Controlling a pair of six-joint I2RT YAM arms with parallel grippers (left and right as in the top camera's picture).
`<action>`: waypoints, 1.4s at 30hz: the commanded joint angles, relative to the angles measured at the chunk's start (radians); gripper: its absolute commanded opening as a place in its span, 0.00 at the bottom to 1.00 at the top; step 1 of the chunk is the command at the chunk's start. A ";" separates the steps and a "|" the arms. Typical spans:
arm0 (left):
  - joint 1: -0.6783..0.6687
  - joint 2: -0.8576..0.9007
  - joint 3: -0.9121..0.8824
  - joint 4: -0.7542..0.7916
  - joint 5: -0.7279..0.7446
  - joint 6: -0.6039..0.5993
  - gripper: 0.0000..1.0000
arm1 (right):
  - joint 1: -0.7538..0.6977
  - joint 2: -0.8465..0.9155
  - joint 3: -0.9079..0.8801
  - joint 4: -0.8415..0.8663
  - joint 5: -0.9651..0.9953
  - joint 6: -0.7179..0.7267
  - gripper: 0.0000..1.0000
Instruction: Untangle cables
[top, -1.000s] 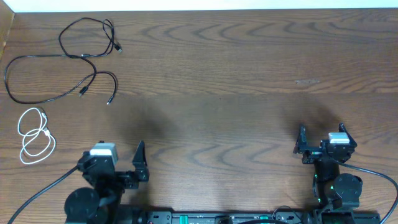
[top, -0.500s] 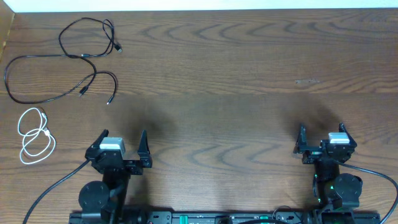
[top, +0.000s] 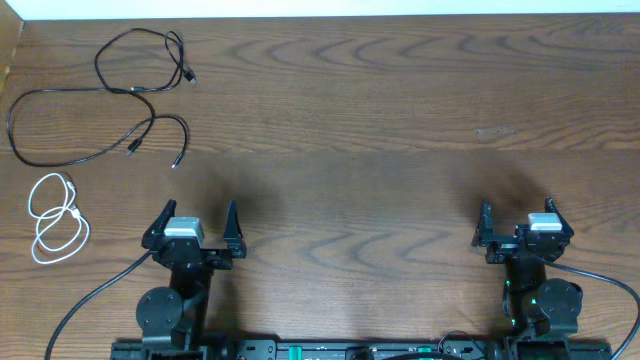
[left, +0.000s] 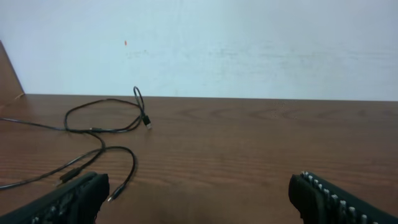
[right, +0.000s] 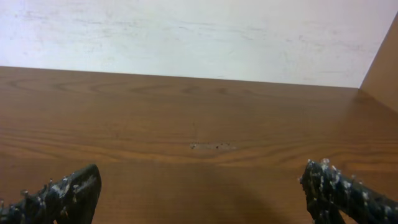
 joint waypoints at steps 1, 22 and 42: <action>0.003 -0.010 -0.036 0.045 0.005 0.010 0.98 | 0.004 -0.006 -0.004 -0.001 -0.002 -0.013 0.99; -0.036 -0.010 -0.196 0.267 -0.030 0.013 0.98 | 0.004 -0.006 -0.004 -0.001 -0.002 -0.012 0.99; -0.036 -0.010 -0.196 0.100 -0.074 -0.015 0.98 | 0.004 -0.006 -0.004 -0.001 -0.002 -0.012 0.99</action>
